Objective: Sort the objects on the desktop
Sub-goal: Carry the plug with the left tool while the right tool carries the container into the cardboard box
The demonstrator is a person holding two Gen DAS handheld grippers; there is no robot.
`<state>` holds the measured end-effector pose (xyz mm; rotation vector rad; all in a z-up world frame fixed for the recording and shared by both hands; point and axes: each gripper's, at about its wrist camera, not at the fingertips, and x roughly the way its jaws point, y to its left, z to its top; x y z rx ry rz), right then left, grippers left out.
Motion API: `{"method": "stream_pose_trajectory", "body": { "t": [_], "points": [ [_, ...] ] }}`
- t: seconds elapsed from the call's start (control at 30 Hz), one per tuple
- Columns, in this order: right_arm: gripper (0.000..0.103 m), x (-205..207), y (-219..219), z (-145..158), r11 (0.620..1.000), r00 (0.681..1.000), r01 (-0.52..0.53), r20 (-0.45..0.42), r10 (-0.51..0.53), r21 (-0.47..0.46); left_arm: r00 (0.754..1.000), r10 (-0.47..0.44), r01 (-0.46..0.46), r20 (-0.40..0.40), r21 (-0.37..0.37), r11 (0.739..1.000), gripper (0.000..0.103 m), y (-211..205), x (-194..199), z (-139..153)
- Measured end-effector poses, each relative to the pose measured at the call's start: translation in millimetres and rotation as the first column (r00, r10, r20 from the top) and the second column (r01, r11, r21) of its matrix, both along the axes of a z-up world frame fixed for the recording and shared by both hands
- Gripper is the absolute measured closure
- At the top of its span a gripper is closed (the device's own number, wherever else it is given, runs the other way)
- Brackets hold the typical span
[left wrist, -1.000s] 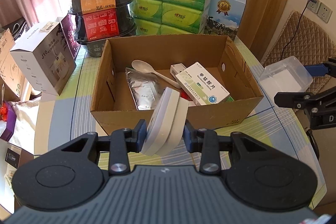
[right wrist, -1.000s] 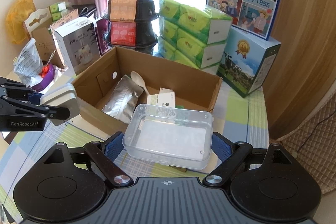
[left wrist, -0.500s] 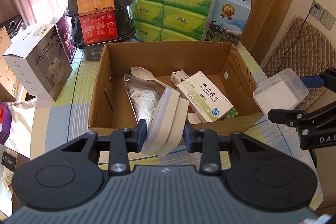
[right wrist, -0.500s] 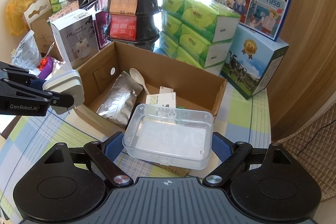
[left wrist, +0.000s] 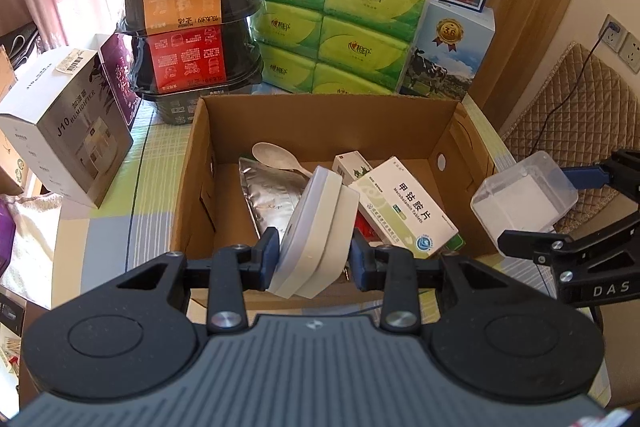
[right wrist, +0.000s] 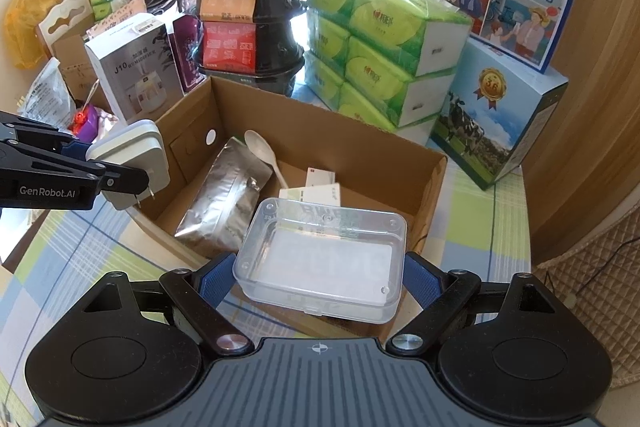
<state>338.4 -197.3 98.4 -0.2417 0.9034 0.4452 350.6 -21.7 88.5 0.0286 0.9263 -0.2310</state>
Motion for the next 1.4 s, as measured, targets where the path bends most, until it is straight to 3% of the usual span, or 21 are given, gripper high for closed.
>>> {"method": "stream_pose_trajectory", "body": {
  "t": [0.8,1.4],
  "points": [
    [0.017,45.0,40.8,-21.8,1.0,0.999,0.0,-0.033,0.001,0.011,0.998,0.065,-0.065,-0.024,0.007,0.998,0.072,40.1,53.9,-33.6],
    [0.017,65.4,70.6,-57.6,0.999,0.998,-0.019,-0.063,0.017,-0.026,0.997,0.062,-0.061,-0.054,0.014,0.998,0.072,51.2,73.3,-68.3]
  ]
}}
